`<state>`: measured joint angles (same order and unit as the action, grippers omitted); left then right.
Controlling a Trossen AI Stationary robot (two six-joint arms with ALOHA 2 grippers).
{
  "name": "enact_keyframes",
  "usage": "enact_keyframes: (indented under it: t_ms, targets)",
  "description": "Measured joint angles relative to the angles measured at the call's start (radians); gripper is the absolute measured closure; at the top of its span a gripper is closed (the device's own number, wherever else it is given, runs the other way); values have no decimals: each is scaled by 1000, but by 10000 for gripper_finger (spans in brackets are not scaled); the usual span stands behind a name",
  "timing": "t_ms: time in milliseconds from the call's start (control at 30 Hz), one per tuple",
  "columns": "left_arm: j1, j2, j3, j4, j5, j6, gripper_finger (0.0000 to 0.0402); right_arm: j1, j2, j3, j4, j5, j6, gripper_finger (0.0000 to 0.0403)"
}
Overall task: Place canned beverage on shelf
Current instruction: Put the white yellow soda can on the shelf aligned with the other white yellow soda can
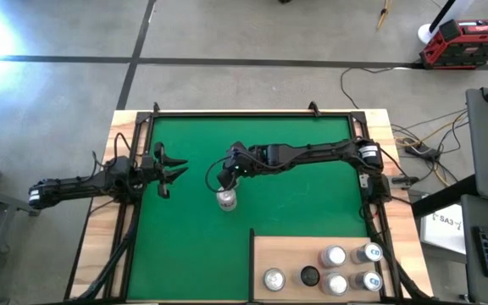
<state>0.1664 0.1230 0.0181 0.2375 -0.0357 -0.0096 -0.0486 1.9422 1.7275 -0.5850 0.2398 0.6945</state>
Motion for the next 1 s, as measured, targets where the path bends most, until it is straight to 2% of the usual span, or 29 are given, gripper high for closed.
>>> enact_keyframes:
  t_ms: [200,467,633,800,1000]
  targets:
    - [0,0,0,0,0,0,313,0,4,0,20,23,1,55]
    - [0,0,0,0,0,0,313,0,6,0,28,28,35,151]
    - [0,0,0,0,0,0,313,4,3,0,6,33,108,151]
    - [0,0,0,0,0,0,313,22,-17,-1,-31,25,82,151]
    - [0,0,0,0,0,0,313,59,-65,-3,-83,96,73,151]
